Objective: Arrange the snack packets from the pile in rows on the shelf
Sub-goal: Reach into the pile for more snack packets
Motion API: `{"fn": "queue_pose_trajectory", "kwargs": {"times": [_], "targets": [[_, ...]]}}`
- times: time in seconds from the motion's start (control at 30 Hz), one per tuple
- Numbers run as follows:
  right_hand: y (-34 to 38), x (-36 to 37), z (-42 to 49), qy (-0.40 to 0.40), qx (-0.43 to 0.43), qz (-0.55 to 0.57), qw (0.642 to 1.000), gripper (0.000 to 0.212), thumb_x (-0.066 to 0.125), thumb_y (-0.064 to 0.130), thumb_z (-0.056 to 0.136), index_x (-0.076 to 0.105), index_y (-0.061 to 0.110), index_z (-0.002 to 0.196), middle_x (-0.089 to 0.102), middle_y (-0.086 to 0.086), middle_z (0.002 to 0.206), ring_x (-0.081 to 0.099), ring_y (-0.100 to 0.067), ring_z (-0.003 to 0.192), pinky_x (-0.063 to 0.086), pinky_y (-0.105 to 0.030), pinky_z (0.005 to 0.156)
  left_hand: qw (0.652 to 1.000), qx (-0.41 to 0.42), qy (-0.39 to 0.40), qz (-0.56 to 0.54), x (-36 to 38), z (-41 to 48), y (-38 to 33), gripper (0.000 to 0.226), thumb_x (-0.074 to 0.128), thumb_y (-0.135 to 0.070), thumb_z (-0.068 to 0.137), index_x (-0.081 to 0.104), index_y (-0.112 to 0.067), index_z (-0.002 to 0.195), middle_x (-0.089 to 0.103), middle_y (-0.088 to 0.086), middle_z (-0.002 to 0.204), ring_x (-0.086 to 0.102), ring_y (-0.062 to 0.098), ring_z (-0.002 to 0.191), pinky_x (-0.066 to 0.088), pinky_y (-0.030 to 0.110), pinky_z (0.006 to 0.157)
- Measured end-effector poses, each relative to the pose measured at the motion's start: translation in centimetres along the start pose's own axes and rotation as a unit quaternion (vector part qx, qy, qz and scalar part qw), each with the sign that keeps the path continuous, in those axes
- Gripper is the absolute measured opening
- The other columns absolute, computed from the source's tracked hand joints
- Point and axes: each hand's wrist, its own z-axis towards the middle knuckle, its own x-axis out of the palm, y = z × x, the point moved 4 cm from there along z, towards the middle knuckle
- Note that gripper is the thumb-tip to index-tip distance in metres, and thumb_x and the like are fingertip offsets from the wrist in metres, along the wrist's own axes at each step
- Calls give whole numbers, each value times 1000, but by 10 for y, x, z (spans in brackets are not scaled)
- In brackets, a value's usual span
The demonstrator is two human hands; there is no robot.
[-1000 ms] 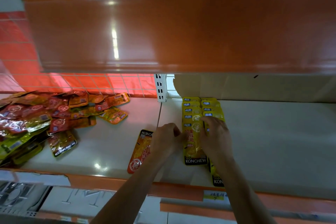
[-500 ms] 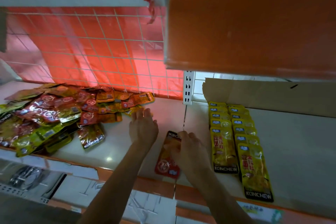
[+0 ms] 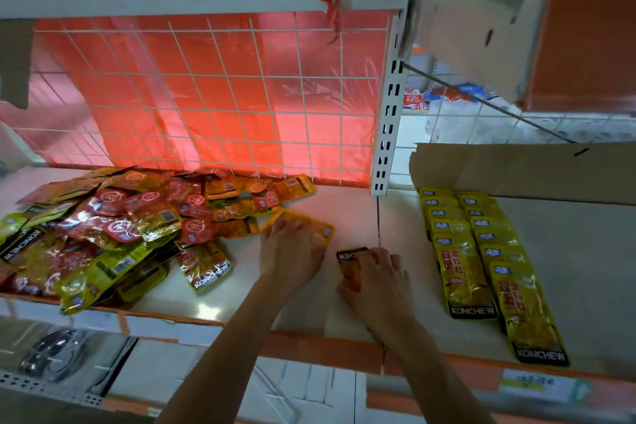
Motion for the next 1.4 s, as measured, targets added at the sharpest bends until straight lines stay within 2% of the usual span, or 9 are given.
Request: {"fn": "queue_pose_trajectory", "kwargs": {"times": [0.1, 0.27, 0.5, 0.7, 0.8, 0.93, 1.07, 1.27, 1.4], "targets": [[-2, -1, -6, -19, 17, 21, 999, 53, 59, 49, 83, 48, 21, 126, 43, -2, 131, 38, -25, 121, 36, -35, 95, 991, 83, 1, -109, -3, 0, -5, 24, 56, -33, 82, 73, -24, 96, 68, 4, 93, 58, 30, 97, 43, 34, 79], [-10, -3, -12, -16, 57, -22, 998, 58, 58, 54, 80, 46, 22, 127, 46, -2, 127, 40, -24, 120, 37, -36, 95, 975, 45, 168, -141, 15, 2, 2, 64, 52, -42, 73, 49, -27, 135, 39, 2, 148, 31, 25, 137, 26, 38, 112], [-8, -12, -17, -61, 69, 19, 996, 33, 45, 39, 92, 55, 18, 114, 61, -7, 111, 55, -29, 107, 47, -37, 84, 994, 86, 60, -9, 14, -1, -1, 37, 41, -29, 95, 53, -24, 130, 59, 0, 129, 52, 27, 116, 40, 37, 89], [-19, -30, -20, -134, 75, 131, 979, 17, 48, 15, 93, 58, 9, 106, 66, -13, 94, 61, -35, 88, 35, -33, 61, 978, 5, -20, -208, -17, -7, -16, 30, 39, -29, 100, 59, -7, 100, 66, 19, 90, 60, 40, 85, 39, 40, 66], [-31, -39, -25, -175, 81, 169, 967, 14, 49, 15, 94, 59, 9, 102, 64, -9, 85, 60, -30, 75, 36, -30, 54, 912, -78, 48, -400, -17, -8, -26, 32, 43, -29, 100, 59, -6, 86, 66, 15, 85, 62, 35, 84, 43, 40, 67], [-55, -52, -33, -221, 102, 220, 945, 10, 51, 13, 93, 60, 7, 94, 61, -4, 74, 55, -21, 65, 33, -26, 52, 753, -187, 149, -613, -6, -11, -49, 21, 50, -21, 99, 69, -12, 93, 72, 14, 94, 68, 25, 82, 54, 40, 77], [-83, -66, -42, -256, 130, 267, 920, 7, 52, 11, 90, 56, 15, 84, 57, 2, 64, 55, -20, 59, 36, -28, 53, 683, -197, 202, -674, -7, -20, -82, 15, 53, -8, 96, 68, -9, 94, 70, 8, 83, 64, 14, 70, 50, 32, 71], [-131, -91, -55, -292, 142, 272, 906, 11, 55, 6, 86, 61, 13, 93, 59, -4, 72, 56, -31, 71, 39, -32, 61, 720, -218, 205, -626, -2, -29, -127, 4, 66, -8, 88, 68, -9, 85, 70, 9, 76, 66, 10, 55, 50, 27, 61], [-159, -118, -65, -326, 121, 286, 893, 15, 58, 10, 87, 66, 16, 98, 59, 4, 68, 55, -12, 61, 35, -22, 53, 757, -201, 207, -586, 1, -32, -156, 13, 65, -8, 89, 66, -10, 77, 64, 0, 53, 60, 7, 45, 49, 20, 54]]}}
